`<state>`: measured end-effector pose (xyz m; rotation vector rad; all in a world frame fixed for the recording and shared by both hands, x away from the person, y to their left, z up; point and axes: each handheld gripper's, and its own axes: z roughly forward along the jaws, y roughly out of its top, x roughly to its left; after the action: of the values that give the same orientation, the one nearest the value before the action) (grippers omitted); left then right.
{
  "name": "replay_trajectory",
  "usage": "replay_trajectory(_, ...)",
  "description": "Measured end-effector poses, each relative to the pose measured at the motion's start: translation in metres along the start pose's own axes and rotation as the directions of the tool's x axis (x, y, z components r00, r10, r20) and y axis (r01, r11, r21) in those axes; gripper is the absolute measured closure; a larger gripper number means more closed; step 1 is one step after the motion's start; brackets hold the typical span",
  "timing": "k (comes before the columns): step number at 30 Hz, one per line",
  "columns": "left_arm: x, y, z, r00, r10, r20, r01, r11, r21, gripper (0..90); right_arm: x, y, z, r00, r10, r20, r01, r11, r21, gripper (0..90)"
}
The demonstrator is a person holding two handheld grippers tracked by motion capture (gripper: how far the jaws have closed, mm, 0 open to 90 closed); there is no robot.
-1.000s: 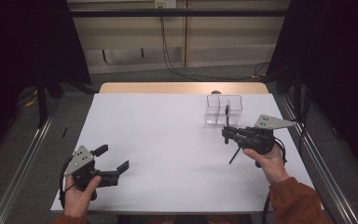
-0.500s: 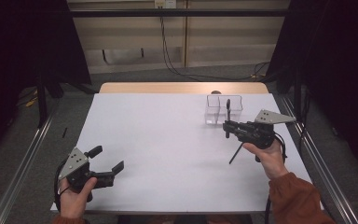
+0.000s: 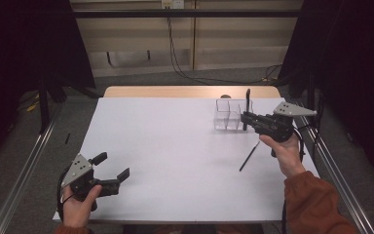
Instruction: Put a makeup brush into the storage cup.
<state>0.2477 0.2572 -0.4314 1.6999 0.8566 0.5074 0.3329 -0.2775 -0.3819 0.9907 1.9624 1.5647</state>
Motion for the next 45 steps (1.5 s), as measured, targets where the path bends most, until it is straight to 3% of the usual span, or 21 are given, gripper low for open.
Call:
replay_trajectory(6,0.0,0.0,0.0,1.0,0.001,0.002,-0.001,1.0,0.003,2.1,-0.017,0.002,0.006,0.9989,0.017,0.045,-0.017,1.0,0.003,79.8)
replay_trajectory(17,-0.001,0.001,0.0,0.9998,0.019,0.006,-0.019,0.9998,0.006,2.1,-0.034,0.01,0.02,0.9938,0.033,0.106,-0.034,0.999,0.009,79.8)
replay_trajectory(32,0.0,0.002,0.0,0.9996,0.028,0.007,-0.028,0.9996,0.01,2.3,-0.043,0.019,0.041,0.9863,0.016,0.164,-0.02,0.999,0.027,79.8)
replay_trajectory(45,0.0,0.001,-0.001,0.9996,0.028,0.009,-0.028,0.9995,0.015,2.5,-0.05,0.012,0.05,0.9795,0.02,0.2,-0.029,0.999,0.043,79.8)
